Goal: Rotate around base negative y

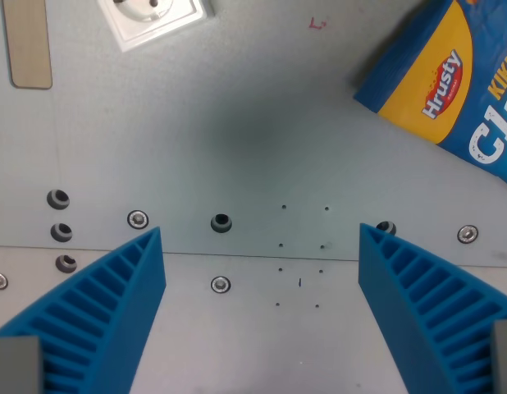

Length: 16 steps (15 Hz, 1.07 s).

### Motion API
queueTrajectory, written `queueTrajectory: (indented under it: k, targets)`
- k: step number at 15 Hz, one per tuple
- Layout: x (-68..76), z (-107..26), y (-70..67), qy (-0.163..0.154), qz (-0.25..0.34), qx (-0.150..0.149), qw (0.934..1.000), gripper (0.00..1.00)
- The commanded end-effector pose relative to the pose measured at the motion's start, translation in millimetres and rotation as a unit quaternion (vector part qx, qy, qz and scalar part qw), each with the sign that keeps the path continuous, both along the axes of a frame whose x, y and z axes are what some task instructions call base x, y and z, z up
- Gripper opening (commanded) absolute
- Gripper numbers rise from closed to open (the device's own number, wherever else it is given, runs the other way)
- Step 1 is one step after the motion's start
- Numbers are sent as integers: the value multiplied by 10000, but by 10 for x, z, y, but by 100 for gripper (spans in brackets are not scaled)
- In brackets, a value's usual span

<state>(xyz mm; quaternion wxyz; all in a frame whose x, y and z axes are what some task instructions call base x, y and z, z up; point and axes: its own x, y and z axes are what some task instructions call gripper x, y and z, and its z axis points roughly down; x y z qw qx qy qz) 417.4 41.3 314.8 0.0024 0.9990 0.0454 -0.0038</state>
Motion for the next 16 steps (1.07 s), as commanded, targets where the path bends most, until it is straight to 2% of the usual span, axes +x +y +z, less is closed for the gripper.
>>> queueTrajectory:
  k: [1, 16]
  targets:
    - [-1, 23, 0, -93, -1, 2, 10000, 100]
    - [-1, 23, 0, -1091, 0, 1, 9940, 100]
